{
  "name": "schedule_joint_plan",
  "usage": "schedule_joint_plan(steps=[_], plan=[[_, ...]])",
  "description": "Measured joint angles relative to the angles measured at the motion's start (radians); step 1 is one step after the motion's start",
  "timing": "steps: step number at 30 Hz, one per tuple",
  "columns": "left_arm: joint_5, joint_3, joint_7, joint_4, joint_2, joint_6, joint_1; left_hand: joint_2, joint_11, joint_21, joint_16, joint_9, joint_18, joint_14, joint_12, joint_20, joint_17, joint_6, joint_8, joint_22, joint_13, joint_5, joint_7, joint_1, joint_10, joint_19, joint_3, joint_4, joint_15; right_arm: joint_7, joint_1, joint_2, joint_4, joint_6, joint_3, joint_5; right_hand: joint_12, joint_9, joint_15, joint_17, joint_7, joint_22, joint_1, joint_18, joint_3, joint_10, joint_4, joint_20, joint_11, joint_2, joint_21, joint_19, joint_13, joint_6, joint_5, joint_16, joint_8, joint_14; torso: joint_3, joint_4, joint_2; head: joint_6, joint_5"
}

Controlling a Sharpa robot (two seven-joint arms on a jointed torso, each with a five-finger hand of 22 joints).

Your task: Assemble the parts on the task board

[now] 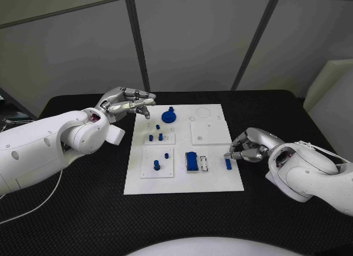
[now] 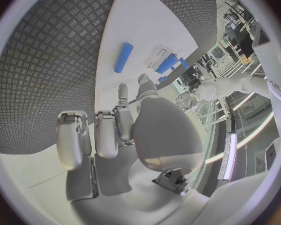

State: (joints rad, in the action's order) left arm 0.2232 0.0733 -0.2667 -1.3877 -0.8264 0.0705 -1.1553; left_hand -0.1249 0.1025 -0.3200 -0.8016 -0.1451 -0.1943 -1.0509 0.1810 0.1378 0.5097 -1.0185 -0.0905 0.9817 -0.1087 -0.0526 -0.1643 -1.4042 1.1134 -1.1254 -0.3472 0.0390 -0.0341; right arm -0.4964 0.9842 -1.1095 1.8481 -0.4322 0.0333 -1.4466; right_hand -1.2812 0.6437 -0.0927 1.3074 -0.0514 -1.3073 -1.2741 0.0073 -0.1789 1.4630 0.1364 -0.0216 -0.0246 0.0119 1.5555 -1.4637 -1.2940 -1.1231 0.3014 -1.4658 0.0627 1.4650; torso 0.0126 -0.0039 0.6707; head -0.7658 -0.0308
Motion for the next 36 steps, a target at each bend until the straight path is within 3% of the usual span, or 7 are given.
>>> schedule_joint_plan(steps=[6,22,31,36], plan=[[0.0,0.0,0.0,0.001,0.001,-0.003,0.0,0.0,0.0,0.0,0.0,0.0,0.0,0.0,0.0,0.0,0.0,0.0,0.0,0.0,0.0,0.0,0.0,0.0,0.0,0.0,0.0,0.0,0.0,-0.044,-0.003,0.015,-0.014,0.021,-0.002,-0.031,-0.013,-0.004,0.0,0.0,0.0,0.0,0.016,0.0,-0.01,0.0,0.01,0.0,0.0,0.013,0.01,0.0,-0.003,0.0,0.0,-0.007,0.0,0.0,-0.0008,0.0001,0.0,-0.005,-0.003],[0.0,0.0,-0.001,0.002,0.001,-0.006,0.001,0.0,0.0,0.0,0.0,0.0,0.0,0.0,0.0,0.0,0.0,0.0,0.004,-0.001,-0.001,0.0,0.0,0.0,0.0,0.0,0.0,0.0,0.0,-0.11,-0.007,0.037,-0.032,0.088,-0.006,-0.062,-0.024,-0.005,0.0,0.0,0.007,0.0,0.029,0.0,-0.022,0.0,0.022,0.0,0.0,0.009,0.01,0.0,-0.014,-0.014,0.004,-0.015,0.004,0.0,-0.0006,0.0014,0.0,-0.01,-0.008],[0.0,0.0,-0.001,0.003,0.003,-0.008,0.002,0.0,0.0,0.0,0.0,0.0,0.0,0.0,0.0,0.0,0.0,0.0,0.004,-0.001,-0.001,0.0,0.0,0.0,0.0,0.0,0.0,0.0,0.0,-0.116,-0.006,0.044,-0.028,0.116,-0.017,-0.07,-0.024,-0.001,0.0,0.0,0.015,0.0,0.029,0.0,-0.019,0.004,0.025,0.0,-0.004,0.008,0.01,0.0,-0.014,-0.035,0.007,-0.019,0.012,0.0,-0.0005,0.0014,0.0,-0.011,-0.009],[0.0,0.0,-0.001,0.004,0.003,-0.009,0.003,0.0,0.0,0.0,0.0,0.0,0.0,0.0,0.0,0.0,0.0,0.0,0.004,-0.001,-0.001,0.0,0.0,0.0,0.0,0.0,0.0,0.0,0.0,-0.116,-0.005,0.053,-0.03,0.125,-0.018,-0.076,-0.024,0.001,0.0,0.0,0.02,0.0,-0.012,0.0,-0.004,0.001,0.01,0.0,-0.008,0.0,0.01,0.0,-0.018,-0.043,0.025,-0.019,0.016,0.0,-0.0005,0.0014,0.0,-0.012,-0.009]])
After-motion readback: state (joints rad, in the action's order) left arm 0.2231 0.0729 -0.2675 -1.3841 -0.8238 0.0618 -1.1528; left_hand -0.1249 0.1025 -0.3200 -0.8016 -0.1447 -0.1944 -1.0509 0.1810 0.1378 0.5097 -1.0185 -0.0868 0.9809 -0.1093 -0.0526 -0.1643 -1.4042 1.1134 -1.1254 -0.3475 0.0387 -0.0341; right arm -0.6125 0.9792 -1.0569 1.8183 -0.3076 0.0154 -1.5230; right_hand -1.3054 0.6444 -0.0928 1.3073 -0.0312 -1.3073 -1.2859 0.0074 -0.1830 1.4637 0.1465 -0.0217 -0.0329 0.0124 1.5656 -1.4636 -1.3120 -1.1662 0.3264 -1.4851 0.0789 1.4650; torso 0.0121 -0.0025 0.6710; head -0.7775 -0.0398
